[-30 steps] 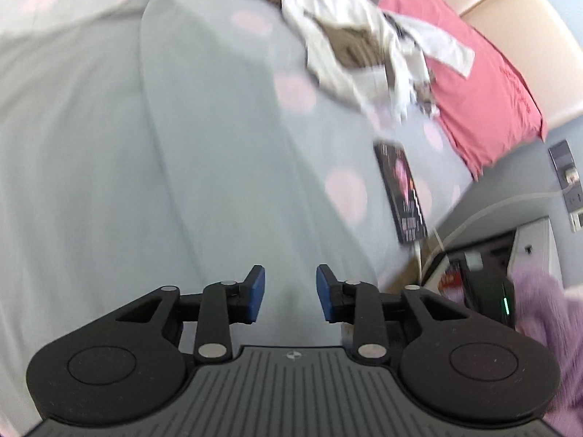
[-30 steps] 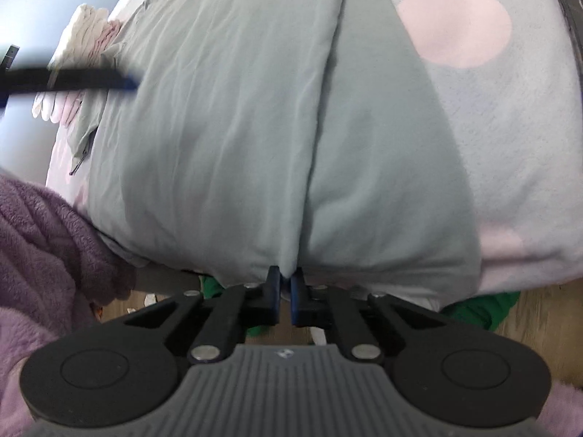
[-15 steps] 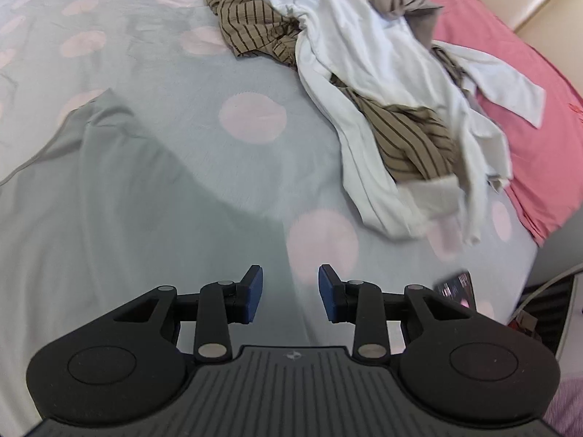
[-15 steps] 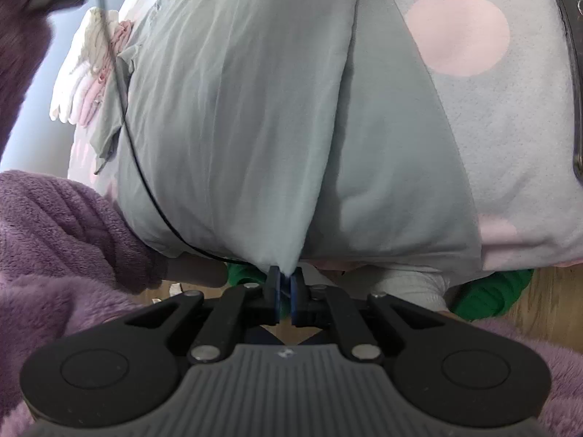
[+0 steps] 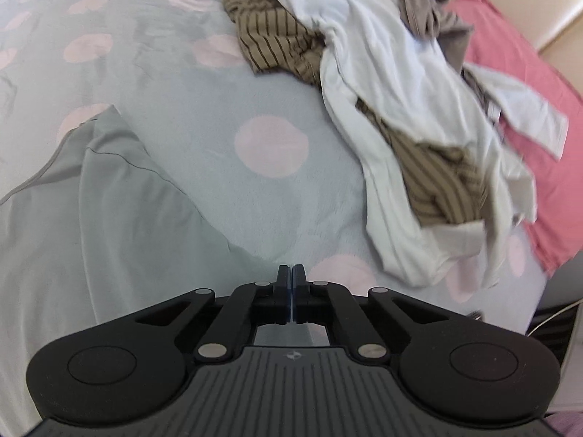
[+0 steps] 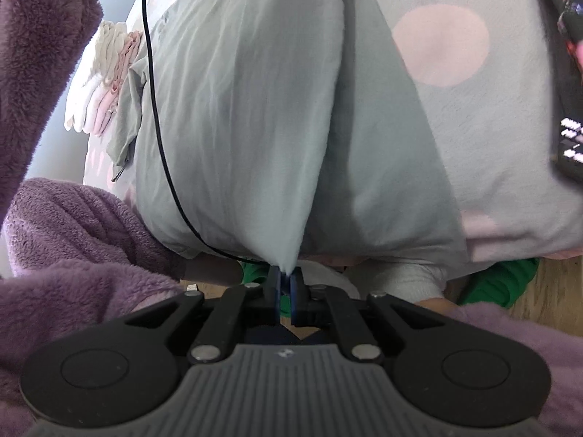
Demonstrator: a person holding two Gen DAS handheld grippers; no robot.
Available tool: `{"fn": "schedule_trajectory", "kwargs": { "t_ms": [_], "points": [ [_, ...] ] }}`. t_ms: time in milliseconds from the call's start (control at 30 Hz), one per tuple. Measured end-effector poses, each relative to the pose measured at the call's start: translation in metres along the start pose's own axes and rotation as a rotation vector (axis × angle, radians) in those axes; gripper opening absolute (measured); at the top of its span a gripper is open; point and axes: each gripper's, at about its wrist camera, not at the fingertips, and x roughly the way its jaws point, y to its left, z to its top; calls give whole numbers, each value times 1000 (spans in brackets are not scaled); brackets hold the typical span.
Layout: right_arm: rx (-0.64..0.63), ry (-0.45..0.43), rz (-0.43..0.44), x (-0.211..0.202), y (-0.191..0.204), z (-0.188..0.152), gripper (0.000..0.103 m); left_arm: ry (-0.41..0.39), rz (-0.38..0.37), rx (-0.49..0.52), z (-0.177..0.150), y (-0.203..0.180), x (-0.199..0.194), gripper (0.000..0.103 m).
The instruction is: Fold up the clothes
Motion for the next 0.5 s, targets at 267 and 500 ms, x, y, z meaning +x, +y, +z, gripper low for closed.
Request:
{"fn": "schedule_trajectory", "kwargs": {
  "t_ms": [267, 500],
  "points": [
    [-9, 39, -158, -23, -20, 23, 5, -45, -20, -68, 8, 9, -2, 0],
    [59, 85, -176, -4, -56, 31, 5, -56, -35, -69, 6, 9, 13, 0]
  ]
}}
